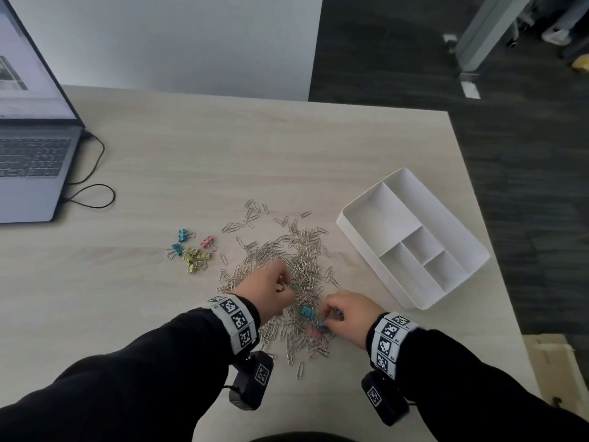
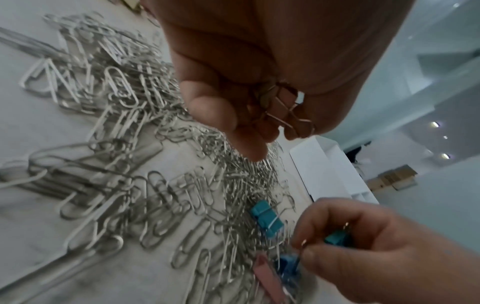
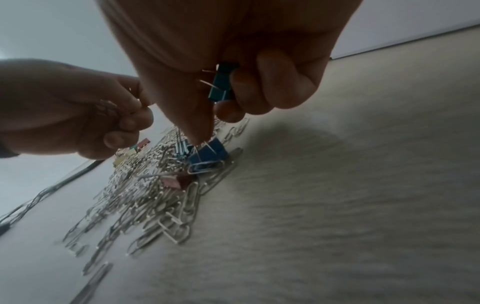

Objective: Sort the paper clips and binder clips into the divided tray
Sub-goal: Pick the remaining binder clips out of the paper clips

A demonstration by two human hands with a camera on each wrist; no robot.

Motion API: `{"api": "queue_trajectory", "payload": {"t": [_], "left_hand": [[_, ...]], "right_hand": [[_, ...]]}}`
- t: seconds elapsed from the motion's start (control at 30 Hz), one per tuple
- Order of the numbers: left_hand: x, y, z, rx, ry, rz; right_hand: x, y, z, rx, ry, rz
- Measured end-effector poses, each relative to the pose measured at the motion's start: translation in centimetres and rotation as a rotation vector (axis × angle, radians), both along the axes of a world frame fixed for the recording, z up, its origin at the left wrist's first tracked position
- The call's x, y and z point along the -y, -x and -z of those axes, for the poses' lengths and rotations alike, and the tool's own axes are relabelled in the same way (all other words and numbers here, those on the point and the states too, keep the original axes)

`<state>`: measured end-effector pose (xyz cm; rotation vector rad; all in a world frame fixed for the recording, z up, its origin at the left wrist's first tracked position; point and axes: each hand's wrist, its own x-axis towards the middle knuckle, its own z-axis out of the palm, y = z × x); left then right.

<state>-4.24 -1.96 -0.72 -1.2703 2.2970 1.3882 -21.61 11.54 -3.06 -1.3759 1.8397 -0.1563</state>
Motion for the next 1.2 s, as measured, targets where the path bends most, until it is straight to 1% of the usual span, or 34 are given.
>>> {"api": "queue_trajectory", "payload": {"t": [0.1,0.23,0.3,0.37,0.43,0.6,0.73,0.83,0.93,1.0,1.07,1.13,1.2], "left_hand": [[-0.5,1.0,0.5,0.035,0.082,0.151],[-1.2,2.3,1.0,0.099,0.150,0.303],[-1.3,2.8,1.0,0.098,0.153,0.351],[-1.4,3.1,1.0,0.094,0.145,0.360],[-1.3,3.0,1.2,0.073,0.074,0.275],[-0.1,1.1,1.4,-0.055,-0.195,-0.158],[0.8,-0.7,0.9,-0.127,-0.332,-0.373],[1.3,-1.9,0.8,-0.204,-0.454,-0.502],[2.0,-3.5,0.1,-0.297,-0.554,-0.573],[2.5,-4.8,-0.4,-0.358,-0.590,-0.578],[3.0,-6.2,-0.7,-0.360,-0.530,-0.522],[3.6,-7.6,-0.8,-0.306,-0.408,-0.470],[4.2,-9.0,-0.6,-0.251,-0.302,-0.464]], "right_hand": [[-0.5,0.5,0.1,0.005,0.000,0.060],[-1.0,1.3,-0.5,0.043,-0.010,0.140],[-1.2,1.5,-0.8,0.057,0.010,0.178],[-1.3,1.7,-1.1,0.071,0.025,0.228],[-1.1,1.7,-1.3,0.099,0.026,0.285],[0.3,0.9,-1.9,0.210,0.047,0.360],[2.7,-0.5,-2.4,0.345,0.112,0.356],[5.0,-2.2,-3.0,0.402,0.139,0.316],[7.5,-4.3,-3.1,0.377,0.160,0.261],[8.9,-5.6,-3.2,0.350,0.153,0.241],[10.0,-6.8,-3.6,0.345,0.137,0.221],[11.0,-8.1,-4.1,0.373,0.110,0.205],[11.9,-9.2,-4.1,0.370,0.072,0.175]]}}
